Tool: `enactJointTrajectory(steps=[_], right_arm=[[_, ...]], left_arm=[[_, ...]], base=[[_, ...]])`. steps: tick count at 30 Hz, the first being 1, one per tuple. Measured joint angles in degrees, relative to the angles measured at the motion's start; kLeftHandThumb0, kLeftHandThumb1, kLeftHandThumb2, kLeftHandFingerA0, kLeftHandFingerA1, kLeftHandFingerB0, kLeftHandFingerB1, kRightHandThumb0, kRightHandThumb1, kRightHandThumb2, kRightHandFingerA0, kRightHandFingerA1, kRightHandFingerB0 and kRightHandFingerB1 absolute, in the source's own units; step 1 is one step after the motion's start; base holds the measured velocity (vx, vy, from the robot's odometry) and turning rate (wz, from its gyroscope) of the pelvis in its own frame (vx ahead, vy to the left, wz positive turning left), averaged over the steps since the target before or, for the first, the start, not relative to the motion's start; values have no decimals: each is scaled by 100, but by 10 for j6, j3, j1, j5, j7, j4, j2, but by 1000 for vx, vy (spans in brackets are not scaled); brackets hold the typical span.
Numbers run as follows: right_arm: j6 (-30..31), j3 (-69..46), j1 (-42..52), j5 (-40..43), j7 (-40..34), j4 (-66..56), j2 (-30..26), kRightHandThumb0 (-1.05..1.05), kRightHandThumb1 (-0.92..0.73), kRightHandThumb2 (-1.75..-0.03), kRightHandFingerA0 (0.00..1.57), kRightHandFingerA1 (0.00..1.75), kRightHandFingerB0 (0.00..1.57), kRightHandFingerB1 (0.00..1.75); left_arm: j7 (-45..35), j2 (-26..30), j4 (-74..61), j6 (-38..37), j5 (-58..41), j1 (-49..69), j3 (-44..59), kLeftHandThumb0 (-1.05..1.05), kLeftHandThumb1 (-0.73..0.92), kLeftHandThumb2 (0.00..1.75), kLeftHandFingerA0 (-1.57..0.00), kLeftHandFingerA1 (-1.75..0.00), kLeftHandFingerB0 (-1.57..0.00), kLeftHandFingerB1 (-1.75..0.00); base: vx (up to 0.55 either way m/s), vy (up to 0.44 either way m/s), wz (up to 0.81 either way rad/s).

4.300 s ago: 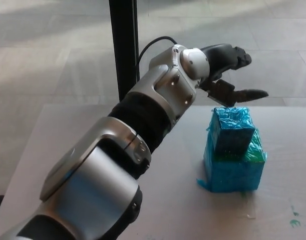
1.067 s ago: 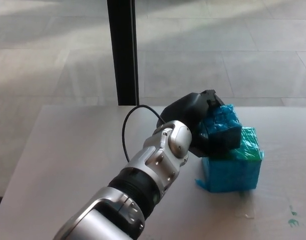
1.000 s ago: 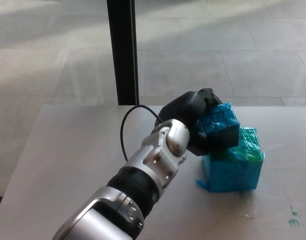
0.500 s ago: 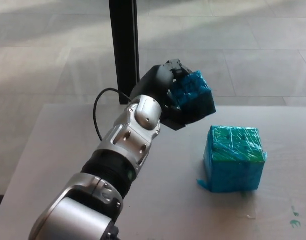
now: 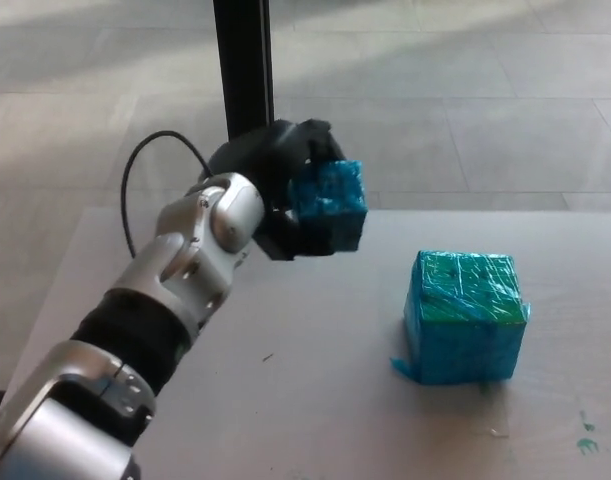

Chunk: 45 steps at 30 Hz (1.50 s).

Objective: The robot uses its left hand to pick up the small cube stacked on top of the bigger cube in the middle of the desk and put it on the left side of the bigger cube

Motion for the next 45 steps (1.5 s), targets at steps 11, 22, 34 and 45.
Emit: enactJointTrajectory(steps=[11, 22, 34, 45], right_arm=[[3, -3, -3, 3, 2, 5, 0, -41, -73, -62, 57, 64, 41, 38], [3, -4, -8, 4, 3, 6, 0, -40, -74, -62, 58, 63, 41, 38], [3, -4, -12, 4, 5, 5, 0, -43, -73, -62, 56, 60, 39, 37], [4, -2, -19, 3, 6, 5, 0, -42, -72, -62, 57, 61, 39, 37]], left_arm=[[-56, 87, -109, -19, 35, 102, -41, -35, 65, 83, -84, -175, -75, -117], [-43, -22, -113, -6, 5, 180, 54, -22, 55, 112, -86, -172, -75, -150], [-2, -79, -84, -7, -13, 204, 106, -21, 60, 105, -86, -166, -79, -135], [21, -34, -61, -21, 16, 207, 55, -30, 69, 82, -81, -146, -84, -106]], base=[[0, 0, 0], [0, 0, 0], [0, 0, 0], [0, 0, 0]])
